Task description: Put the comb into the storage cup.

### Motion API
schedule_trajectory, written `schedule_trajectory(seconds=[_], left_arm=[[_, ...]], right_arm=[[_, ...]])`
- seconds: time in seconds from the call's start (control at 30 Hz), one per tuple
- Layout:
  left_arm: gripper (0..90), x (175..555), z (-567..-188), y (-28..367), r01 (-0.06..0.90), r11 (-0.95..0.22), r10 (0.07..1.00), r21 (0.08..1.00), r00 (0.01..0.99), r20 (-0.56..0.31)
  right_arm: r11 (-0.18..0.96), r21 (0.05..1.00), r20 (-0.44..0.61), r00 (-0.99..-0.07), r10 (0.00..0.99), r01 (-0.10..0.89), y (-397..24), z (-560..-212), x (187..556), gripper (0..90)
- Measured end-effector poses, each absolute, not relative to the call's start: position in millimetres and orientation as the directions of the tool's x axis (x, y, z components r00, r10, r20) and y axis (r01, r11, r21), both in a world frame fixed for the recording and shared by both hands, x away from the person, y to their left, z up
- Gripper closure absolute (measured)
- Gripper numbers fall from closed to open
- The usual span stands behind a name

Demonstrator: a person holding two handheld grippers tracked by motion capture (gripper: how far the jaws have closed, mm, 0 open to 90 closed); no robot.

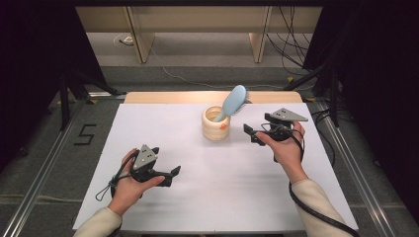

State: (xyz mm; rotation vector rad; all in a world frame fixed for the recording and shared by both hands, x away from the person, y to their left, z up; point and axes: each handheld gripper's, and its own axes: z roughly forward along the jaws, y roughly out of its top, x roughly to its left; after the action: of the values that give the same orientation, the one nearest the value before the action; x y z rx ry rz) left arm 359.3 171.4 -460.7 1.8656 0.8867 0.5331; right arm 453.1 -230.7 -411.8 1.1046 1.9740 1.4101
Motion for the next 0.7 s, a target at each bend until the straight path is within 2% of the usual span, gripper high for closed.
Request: schedule_trajectory(seconds=[0.7], left_arm=[[0.0, 358, -461, 171, 0.345, -0.273, 0.767, 0.898, 0.642, -0.013]], right_arm=[[0.185, 0.928, 0.051, -0.603, 0.796, 0.324, -248, -415, 428, 5.6]])
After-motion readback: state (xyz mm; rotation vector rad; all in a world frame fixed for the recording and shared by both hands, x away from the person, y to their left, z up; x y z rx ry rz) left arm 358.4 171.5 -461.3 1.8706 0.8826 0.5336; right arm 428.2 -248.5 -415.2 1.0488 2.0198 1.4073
